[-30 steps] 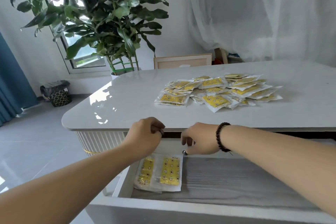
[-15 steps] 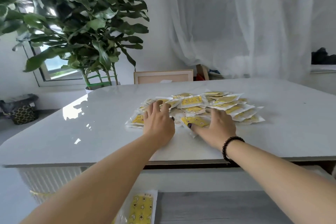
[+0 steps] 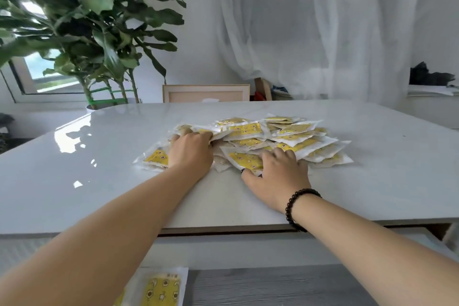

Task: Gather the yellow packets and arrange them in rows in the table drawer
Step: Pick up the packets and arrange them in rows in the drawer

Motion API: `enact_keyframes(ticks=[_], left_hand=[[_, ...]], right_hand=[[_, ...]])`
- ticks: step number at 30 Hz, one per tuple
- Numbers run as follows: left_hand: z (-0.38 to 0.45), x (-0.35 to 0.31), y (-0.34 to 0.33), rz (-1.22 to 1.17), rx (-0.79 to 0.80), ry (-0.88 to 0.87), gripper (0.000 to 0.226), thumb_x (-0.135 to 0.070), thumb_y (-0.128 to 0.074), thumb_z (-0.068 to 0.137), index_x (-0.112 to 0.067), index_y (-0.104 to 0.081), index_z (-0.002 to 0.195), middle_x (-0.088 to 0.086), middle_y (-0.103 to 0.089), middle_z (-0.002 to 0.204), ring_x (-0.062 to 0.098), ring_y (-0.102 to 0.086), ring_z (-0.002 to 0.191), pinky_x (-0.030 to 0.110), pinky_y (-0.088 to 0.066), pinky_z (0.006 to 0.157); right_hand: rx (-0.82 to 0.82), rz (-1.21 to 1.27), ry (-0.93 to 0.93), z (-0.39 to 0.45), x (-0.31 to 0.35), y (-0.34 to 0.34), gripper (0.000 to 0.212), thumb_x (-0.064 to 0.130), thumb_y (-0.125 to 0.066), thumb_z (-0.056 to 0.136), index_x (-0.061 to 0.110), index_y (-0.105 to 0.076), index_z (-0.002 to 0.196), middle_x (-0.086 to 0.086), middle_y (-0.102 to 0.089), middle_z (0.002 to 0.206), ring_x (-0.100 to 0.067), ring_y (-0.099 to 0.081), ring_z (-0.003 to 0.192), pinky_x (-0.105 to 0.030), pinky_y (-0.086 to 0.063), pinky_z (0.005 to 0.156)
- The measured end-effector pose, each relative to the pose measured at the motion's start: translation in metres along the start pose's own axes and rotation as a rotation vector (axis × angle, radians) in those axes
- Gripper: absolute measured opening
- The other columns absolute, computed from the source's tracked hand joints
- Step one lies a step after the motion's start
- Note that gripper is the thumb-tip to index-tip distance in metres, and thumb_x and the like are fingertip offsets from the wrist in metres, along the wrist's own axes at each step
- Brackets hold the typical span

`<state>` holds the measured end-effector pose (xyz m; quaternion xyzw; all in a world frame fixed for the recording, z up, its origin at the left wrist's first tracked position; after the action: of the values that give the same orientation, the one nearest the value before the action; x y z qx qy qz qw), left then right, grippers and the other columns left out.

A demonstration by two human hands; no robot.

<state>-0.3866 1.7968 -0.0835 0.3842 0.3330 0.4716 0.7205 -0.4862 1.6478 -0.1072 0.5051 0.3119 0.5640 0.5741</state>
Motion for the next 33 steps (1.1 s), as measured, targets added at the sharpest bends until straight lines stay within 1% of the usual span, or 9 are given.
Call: enact_keyframes(ticks=[4,8,11,13,18,21,24,27,33], left_hand=[[-0.040,0.003,0.041,-0.077,-0.206,-0.171,0.032,-0.015,-0.063,0.085,-0.027,-0.071,0.113,0.001,-0.065,0.112,0.034,-0.053,0.102,0.038,-0.037,0.080],[-0.074,0.036,0.045,-0.338,-0.098,-0.018,0.045,-0.009,-0.060,0.086,-0.036,-0.065,0.122,-0.010,-0.059,0.121,0.027,-0.061,0.088,0.033,-0.049,0.072],[-0.085,0.039,0.043,-0.596,-0.058,0.004,0.037,-0.009,-0.065,0.086,-0.031,-0.070,0.116,-0.013,-0.061,0.120,0.016,-0.065,0.075,0.029,-0.052,0.080],[-0.088,0.034,0.037,-0.725,0.020,0.041,0.031,-0.014,-0.071,0.081,-0.028,-0.074,0.109,-0.014,-0.062,0.119,0.012,-0.068,0.084,0.024,-0.052,0.086],[-0.085,0.041,0.024,-0.875,0.181,0.188,0.013,-0.046,-0.081,0.068,-0.034,-0.079,0.072,-0.020,-0.066,0.109,-0.001,-0.064,0.093,0.019,-0.050,0.082],[-0.083,0.054,0.018,-0.885,0.203,0.320,0.013,-0.031,-0.087,0.066,-0.027,-0.077,0.072,-0.016,-0.070,0.103,0.004,-0.070,0.082,0.030,-0.055,0.086],[-0.083,0.051,0.013,-0.798,0.276,0.329,0.038,-0.030,-0.088,0.063,-0.027,-0.070,0.096,-0.015,-0.073,0.093,0.006,-0.069,0.078,0.026,-0.055,0.077],[-0.079,0.049,0.008,-0.883,0.337,0.402,0.055,-0.024,-0.088,0.065,-0.022,-0.057,0.110,-0.010,-0.071,0.096,0.009,-0.068,0.079,0.022,-0.052,0.067],[-0.077,0.042,-0.006,-0.919,0.429,0.451,0.038,-0.011,-0.083,0.070,-0.019,-0.067,0.103,-0.002,-0.067,0.085,0.016,-0.064,0.072,0.025,-0.052,0.072]], right_hand=[[-0.068,0.125,0.002,-0.001,-0.002,0.010,0.043,0.046,-0.029,0.095,0.017,-0.059,0.107,0.000,-0.056,0.109,-0.023,-0.045,0.109,-0.039,-0.039,0.091],[-0.196,0.391,-0.040,0.001,-0.018,0.021,0.039,0.037,-0.034,0.098,0.018,-0.043,0.065,-0.001,-0.050,0.071,-0.025,-0.049,0.078,-0.032,-0.035,0.063],[-0.238,0.544,-0.122,0.000,-0.030,0.025,0.040,0.034,-0.037,0.100,0.023,-0.037,0.062,0.003,-0.044,0.061,-0.021,-0.044,0.064,-0.030,-0.029,0.052],[-0.309,0.586,-0.121,-0.001,-0.032,0.031,0.041,0.033,-0.040,0.099,0.020,-0.037,0.060,0.003,-0.042,0.059,-0.022,-0.042,0.063,-0.029,-0.028,0.049],[-0.621,0.455,0.242,-0.022,0.002,0.057,0.022,0.023,-0.058,0.090,0.006,-0.071,0.085,0.002,-0.043,0.081,-0.021,-0.050,0.067,-0.029,-0.045,0.055],[-0.536,0.434,0.449,-0.031,0.028,0.052,0.025,0.023,-0.060,0.085,0.010,-0.074,0.102,-0.002,-0.049,0.083,-0.014,-0.050,0.054,-0.023,-0.047,0.048],[-0.443,0.517,0.465,-0.029,0.030,0.048,0.025,0.017,-0.061,0.088,0.012,-0.073,0.110,-0.002,-0.059,0.097,0.003,-0.047,0.052,-0.011,-0.045,0.056],[-0.373,0.604,0.399,-0.021,0.025,0.043,0.025,0.014,-0.063,0.090,0.010,-0.071,0.113,-0.003,-0.066,0.101,0.002,-0.053,0.059,-0.021,-0.052,0.067],[-0.217,0.733,0.195,-0.003,0.010,0.023,0.024,0.032,-0.068,0.084,0.010,-0.073,0.076,-0.002,-0.066,0.088,-0.014,-0.060,0.082,-0.023,-0.049,0.076]])
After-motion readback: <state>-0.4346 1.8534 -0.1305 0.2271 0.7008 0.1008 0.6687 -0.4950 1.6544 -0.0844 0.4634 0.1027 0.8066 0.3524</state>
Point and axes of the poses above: each hand's wrist, its own z-axis towards the middle knuckle, its own y-axis out of the back of the hand, x = y × z, the point moved 10 cm from there along z, towards the middle knuckle
